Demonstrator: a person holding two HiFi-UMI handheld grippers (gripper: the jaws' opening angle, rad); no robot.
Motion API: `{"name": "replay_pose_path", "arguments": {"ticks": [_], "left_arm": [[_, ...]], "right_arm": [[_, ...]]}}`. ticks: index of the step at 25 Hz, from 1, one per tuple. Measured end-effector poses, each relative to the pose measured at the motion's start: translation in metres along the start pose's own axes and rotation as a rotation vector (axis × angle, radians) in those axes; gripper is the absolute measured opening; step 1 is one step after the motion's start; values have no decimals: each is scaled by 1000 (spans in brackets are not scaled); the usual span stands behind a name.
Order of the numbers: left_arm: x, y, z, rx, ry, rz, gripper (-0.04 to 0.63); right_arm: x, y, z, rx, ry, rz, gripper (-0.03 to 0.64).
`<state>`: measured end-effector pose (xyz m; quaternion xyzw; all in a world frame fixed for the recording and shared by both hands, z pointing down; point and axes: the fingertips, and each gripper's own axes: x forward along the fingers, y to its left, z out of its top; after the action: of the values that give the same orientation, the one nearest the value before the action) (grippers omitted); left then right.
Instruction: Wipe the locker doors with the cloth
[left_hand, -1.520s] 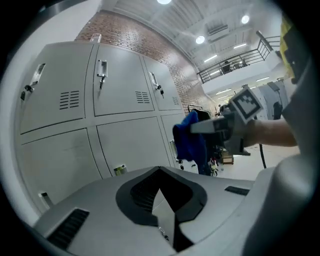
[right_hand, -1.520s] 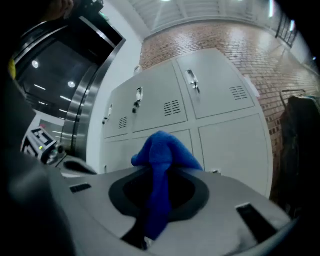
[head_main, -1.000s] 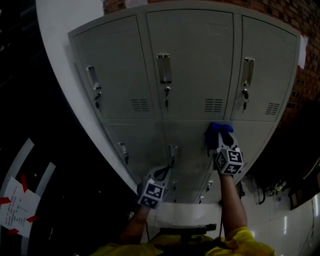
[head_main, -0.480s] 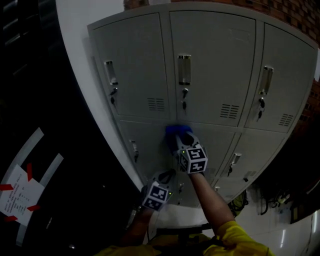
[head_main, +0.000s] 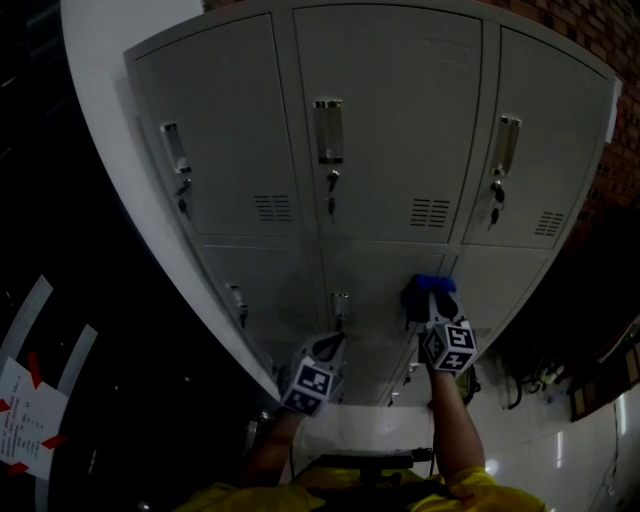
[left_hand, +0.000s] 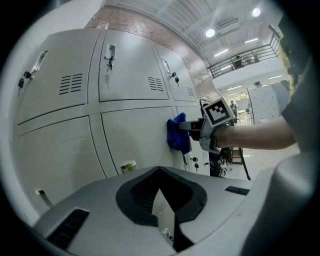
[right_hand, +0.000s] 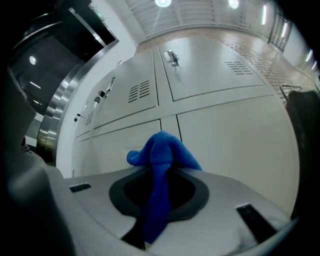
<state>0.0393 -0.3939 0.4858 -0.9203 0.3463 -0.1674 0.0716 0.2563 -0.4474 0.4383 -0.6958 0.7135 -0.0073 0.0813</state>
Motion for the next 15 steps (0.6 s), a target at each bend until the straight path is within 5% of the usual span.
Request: {"name": "replay_pose_path", "arguments": {"ticks": [3, 5, 11, 15], "left_arm": [[5, -7, 8, -12, -13, -25, 2], [5, -7, 5, 14, -8, -25, 2], [-11, 2, -2, -9, -1, -9, 2], [-34, 19, -11, -43, 29, 60, 2]], "right_arm": [[4, 10, 2, 20, -18, 9, 67], [11, 35, 0, 24, -13, 92, 67], [52, 173, -34, -33, 73, 364, 67], [68, 237, -43, -6, 104, 439, 67]]}}
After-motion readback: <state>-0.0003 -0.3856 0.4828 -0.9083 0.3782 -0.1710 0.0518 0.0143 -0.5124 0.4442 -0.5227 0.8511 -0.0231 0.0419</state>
